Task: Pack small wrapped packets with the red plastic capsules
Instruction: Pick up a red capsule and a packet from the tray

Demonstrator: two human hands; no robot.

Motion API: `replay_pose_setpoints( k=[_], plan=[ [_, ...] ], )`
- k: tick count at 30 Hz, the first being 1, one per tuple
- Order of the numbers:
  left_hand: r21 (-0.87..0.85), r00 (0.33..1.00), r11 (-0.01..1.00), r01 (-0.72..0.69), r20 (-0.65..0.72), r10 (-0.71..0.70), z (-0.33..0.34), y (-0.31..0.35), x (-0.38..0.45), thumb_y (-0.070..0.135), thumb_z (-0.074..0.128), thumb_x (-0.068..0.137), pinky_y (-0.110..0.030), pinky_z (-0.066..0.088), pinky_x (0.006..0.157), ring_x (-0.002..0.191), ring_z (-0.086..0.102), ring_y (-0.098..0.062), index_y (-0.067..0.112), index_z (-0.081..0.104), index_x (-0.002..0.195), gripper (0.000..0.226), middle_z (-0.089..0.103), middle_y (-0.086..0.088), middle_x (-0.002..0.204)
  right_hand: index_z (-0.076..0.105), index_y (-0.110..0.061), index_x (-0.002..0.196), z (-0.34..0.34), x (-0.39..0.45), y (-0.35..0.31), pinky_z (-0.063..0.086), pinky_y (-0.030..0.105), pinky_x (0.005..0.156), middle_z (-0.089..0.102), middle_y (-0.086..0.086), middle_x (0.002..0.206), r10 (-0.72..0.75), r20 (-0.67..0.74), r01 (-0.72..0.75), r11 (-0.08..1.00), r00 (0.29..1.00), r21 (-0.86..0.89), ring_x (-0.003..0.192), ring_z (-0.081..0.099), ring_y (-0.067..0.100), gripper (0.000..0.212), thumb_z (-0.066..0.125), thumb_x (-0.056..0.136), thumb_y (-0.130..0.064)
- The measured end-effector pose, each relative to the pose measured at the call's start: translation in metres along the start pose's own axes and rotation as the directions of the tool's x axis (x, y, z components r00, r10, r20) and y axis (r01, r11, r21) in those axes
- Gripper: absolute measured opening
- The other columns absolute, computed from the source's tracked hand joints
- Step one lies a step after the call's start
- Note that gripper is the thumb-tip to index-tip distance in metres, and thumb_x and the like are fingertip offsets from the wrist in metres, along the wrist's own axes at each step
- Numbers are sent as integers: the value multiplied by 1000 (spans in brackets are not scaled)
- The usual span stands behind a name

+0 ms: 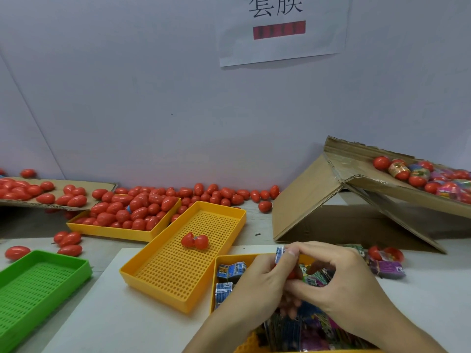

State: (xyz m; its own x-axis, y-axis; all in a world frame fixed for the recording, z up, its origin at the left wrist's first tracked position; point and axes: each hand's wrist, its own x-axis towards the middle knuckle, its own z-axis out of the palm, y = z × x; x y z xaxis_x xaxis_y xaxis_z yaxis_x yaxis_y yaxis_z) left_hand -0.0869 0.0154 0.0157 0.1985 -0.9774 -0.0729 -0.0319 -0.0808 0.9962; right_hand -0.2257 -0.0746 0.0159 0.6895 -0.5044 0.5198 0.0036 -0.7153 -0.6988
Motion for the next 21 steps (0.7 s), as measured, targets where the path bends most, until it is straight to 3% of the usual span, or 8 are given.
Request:
replay_pose_setpoints(
  k=[5,8,11,15,19,21],
  plan=[
    [-73,999,997,-37,3,37,6,-1,3,70,52,87,-24,41,50,68,62,-33,29,64,73,45,67,-8,62,75,-36,99,1,0,-4,57,26,61,73,-19,90,-52,-116,46,998,992,-47,75,71,7,25,70,74,-36],
    [-95,996,992,-83,18,85,9,-2,5,71,51,85,-21,42,48,63,64,-28,32,66,74,43,68,-9,64,73,-40,99,0,1,-7,54,19,59,73,-21,90,-71,-167,61,996,983,-59,75,71,5,24,69,75,-37],
    [-101,995,992,-78,51,84,7,-5,5,67,50,89,-20,42,48,59,67,-22,24,62,77,47,70,-13,68,77,-29,102,-1,0,-3,57,26,63,74,-18,92,-48,-124,44,999,991,-31,80,72,7,26,75,76,-28],
    [-96,991,995,-39,120,50,4,-3,4,61,46,95,-19,43,46,57,68,-20,7,64,88,58,71,-13,70,74,-36,105,-2,0,-5,58,27,64,75,-17,93,-46,-92,48,999,995,21,76,72,7,30,73,75,-36],
    [-91,992,995,-45,112,55,4,-1,2,64,50,91,-20,44,48,60,68,-19,23,67,83,45,71,-9,71,70,-46,106,-3,1,-5,58,30,59,74,-15,90,-30,-101,34,999,994,33,71,72,13,33,72,74,-41],
    [-101,996,994,-39,78,47,6,-2,3,66,54,87,-21,44,50,65,69,-20,17,64,95,51,71,-7,73,72,-42,103,-3,0,-6,58,32,54,74,-10,88,-27,-84,31,998,996,50,63,71,15,27,73,76,-40]
  ],
)
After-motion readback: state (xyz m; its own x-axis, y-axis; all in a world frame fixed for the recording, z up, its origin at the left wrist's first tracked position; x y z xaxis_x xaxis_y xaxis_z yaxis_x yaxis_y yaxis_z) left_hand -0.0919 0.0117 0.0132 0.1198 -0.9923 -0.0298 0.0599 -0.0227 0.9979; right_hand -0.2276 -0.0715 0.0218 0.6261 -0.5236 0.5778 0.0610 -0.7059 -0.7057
